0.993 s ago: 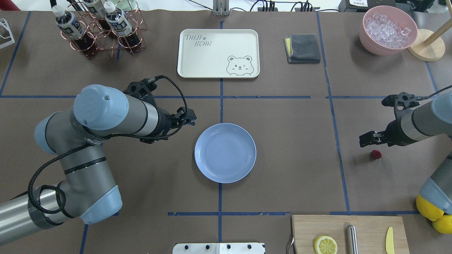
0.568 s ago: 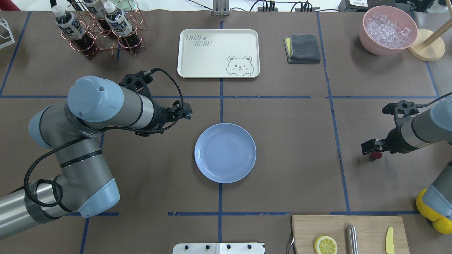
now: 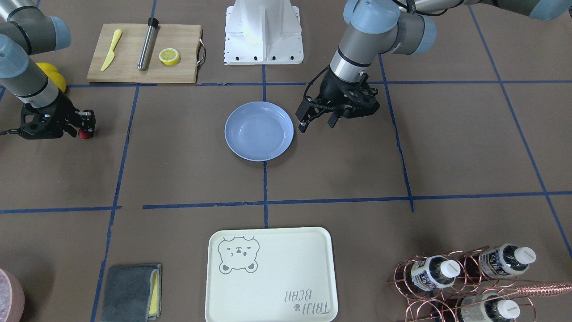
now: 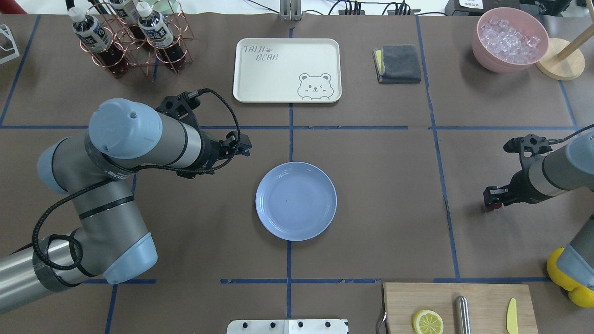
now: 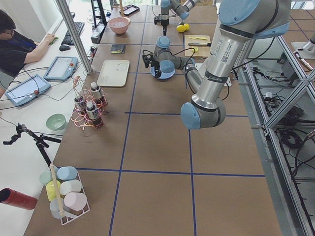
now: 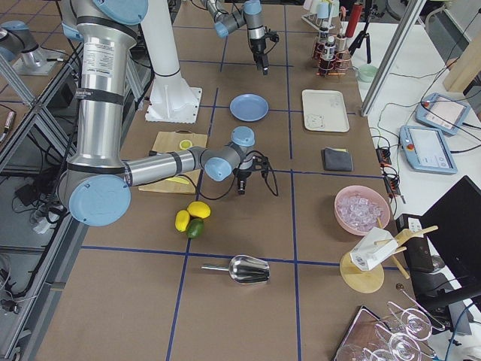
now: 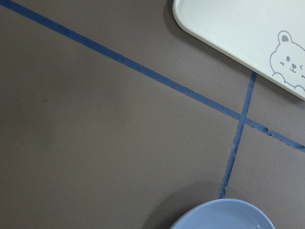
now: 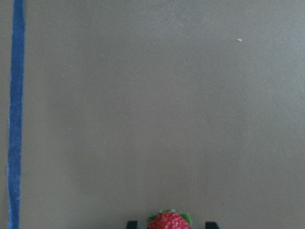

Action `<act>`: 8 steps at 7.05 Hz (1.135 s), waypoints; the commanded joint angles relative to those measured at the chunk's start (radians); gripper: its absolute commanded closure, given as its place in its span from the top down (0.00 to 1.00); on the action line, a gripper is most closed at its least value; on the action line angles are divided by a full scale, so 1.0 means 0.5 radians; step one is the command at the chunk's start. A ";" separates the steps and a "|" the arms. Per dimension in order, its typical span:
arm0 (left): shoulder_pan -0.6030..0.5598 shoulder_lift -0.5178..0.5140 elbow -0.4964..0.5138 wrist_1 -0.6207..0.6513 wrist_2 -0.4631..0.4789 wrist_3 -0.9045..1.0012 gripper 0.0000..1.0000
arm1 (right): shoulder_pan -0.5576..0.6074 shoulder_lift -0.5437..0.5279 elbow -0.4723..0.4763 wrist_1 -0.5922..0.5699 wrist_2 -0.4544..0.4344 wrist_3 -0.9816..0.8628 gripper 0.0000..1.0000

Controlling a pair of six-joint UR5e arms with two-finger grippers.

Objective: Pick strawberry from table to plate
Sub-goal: 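Release the plate with the left gripper while the right gripper grasps the red strawberry, then carry the strawberry over the plate with the right gripper while the left arm withdraws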

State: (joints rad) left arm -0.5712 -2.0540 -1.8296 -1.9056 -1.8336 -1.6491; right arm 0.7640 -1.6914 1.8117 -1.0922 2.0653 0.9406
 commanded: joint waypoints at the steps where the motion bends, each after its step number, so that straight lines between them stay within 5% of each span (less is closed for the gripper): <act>1: -0.002 0.000 0.002 -0.002 0.001 0.000 1.00 | 0.000 0.005 0.000 0.000 -0.004 -0.004 0.37; 2: -0.014 0.000 0.002 -0.002 -0.002 0.000 1.00 | 0.006 0.002 0.018 0.003 -0.007 -0.007 0.12; 3: -0.029 0.000 0.002 0.001 -0.005 0.000 1.00 | 0.006 -0.001 0.033 0.003 -0.022 -0.013 0.00; 6: -0.213 0.040 -0.019 0.013 -0.139 0.201 1.00 | 0.052 0.008 0.259 -0.027 0.005 -0.007 0.00; 8: -0.433 0.168 -0.025 0.028 -0.268 0.590 1.00 | 0.122 0.294 0.435 -0.436 0.085 0.002 0.00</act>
State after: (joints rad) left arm -0.7212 -2.0070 -1.8406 -1.8976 -1.9278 -1.4686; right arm 0.8054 -1.6415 1.9820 -1.1895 2.0884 0.9386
